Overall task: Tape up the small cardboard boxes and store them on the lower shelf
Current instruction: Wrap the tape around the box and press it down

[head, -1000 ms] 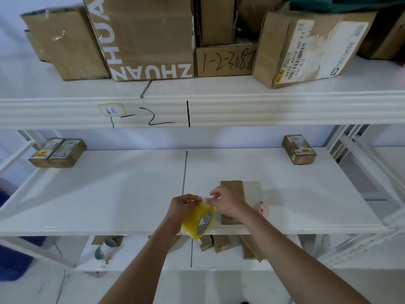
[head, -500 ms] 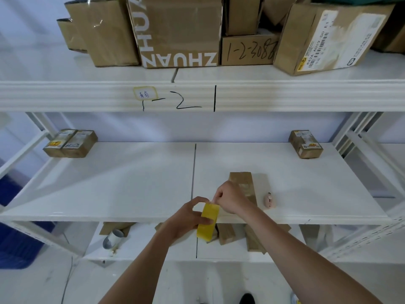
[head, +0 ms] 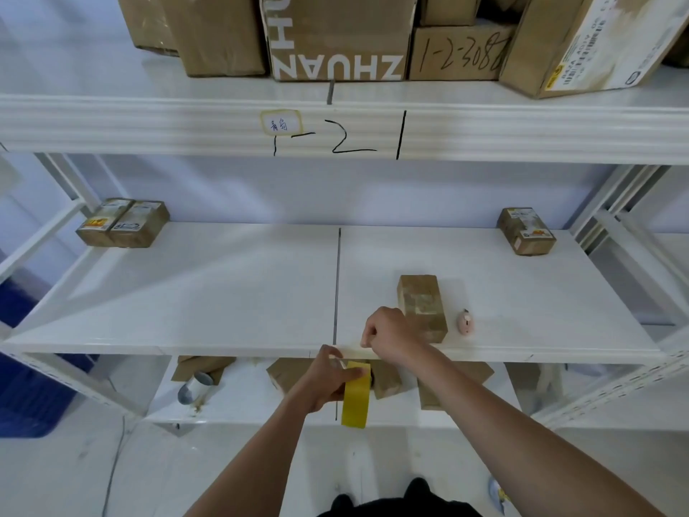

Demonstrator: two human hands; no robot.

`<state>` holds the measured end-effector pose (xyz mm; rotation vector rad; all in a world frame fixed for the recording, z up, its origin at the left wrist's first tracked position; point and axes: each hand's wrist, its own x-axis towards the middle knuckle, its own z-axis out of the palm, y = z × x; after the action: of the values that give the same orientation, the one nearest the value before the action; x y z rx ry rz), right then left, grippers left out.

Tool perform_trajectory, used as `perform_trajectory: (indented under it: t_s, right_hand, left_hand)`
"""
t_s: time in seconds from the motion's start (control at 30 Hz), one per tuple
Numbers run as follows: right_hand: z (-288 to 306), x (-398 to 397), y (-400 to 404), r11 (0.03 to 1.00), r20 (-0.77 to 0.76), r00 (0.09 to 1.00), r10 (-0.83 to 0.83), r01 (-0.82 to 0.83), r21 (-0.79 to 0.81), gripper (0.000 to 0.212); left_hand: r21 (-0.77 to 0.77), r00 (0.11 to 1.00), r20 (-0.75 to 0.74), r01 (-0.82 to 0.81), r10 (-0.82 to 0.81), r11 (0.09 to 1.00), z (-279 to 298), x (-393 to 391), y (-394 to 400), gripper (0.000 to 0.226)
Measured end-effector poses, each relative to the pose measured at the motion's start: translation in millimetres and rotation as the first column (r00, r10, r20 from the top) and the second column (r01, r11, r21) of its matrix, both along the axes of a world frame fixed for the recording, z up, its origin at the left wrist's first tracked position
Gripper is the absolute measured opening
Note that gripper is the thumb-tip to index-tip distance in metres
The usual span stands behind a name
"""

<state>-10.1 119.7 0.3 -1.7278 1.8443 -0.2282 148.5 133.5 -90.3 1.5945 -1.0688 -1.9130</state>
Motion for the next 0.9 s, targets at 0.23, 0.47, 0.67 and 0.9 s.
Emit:
perform_trajectory:
  t_s: [0.23,0.47,0.67,0.9]
  right_hand:
    - [-2.7,5.1,-5.1,1.0,0.017,1.0,0.022,-0.022,0.0,0.028]
    - [-7.1,0.7,-25.9,1.0,0.001,1.0,-0.013,0.013,0.025,0.022]
    - [-20.7,0.9,-38.1,0.996,-0.019,0.999,0.038,-0.036,0.077,0.021]
    - [-40.6,17.8,-49.3,0.998,-0.118,0.992,0.048,-0.043,0.05,0.025]
  left_hand:
    - [0.057,1.0,0.021,-0.008,0.007,0.998,-10.1,0.2,-4.0,0.052]
    - [0.016,0.999,-0.036,-0.001,0.001,1.0,-20.9,-0.1,-10.3,0.056]
    - [0.071,0.996,-0.069,0.062,-0.058,0.996,-34.7,10.0,-11.0,0.048]
    - [0.128,0.993,0.115,-0.019,0.004,0.992,-44.7,3.8,-16.7,0.057]
